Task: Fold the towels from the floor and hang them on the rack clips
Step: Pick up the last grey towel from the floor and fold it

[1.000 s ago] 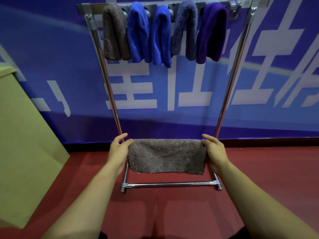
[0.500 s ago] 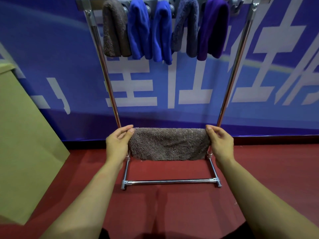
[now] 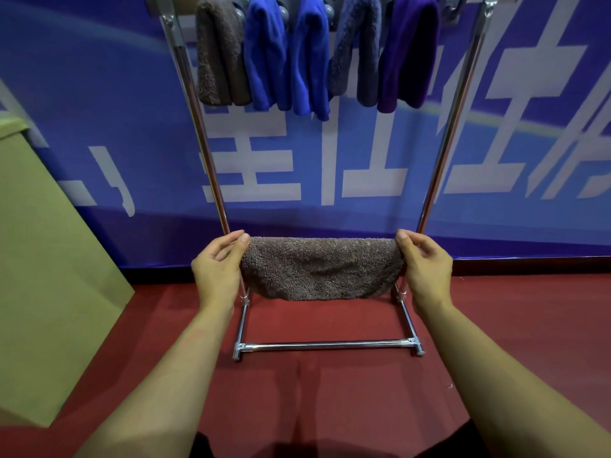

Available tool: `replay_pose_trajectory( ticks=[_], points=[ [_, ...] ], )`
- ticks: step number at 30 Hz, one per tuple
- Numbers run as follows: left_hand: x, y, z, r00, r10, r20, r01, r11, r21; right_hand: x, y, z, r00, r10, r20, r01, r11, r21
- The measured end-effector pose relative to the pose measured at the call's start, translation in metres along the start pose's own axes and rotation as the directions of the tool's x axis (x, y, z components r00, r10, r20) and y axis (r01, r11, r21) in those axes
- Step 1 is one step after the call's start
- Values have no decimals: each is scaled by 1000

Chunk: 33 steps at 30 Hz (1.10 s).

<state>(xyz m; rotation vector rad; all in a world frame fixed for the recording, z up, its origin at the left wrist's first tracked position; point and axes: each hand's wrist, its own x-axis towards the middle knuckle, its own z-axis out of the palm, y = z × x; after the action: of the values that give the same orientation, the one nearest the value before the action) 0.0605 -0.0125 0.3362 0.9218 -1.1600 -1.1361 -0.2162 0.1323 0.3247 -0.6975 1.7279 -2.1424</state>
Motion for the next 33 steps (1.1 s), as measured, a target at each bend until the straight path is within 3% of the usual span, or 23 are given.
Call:
replay_pose_trajectory(
  ticks=[14, 19, 24, 29, 33],
  points=[
    [3, -9, 0, 998, 11, 62, -15, 998, 62, 2, 2, -1, 999, 39, -17, -39, 999, 1],
    [5, -14, -2, 985, -44, 168, 18, 988, 155, 0, 3, -1, 997, 70, 44, -69, 997, -28],
    [4, -18, -2, 952, -112, 284, 50, 975, 218, -1, 8, -3, 967, 152, 205, -136, 986, -93],
    [1, -17, 0, 946, -108, 305, 36, 972, 230, -5, 3, 0, 944, 157, 290, -134, 986, -97],
    [3, -15, -3, 963, -112, 246, 66, 980, 186, -2, 7, -2, 958, 125, 257, -88, 984, -153]
  ],
)
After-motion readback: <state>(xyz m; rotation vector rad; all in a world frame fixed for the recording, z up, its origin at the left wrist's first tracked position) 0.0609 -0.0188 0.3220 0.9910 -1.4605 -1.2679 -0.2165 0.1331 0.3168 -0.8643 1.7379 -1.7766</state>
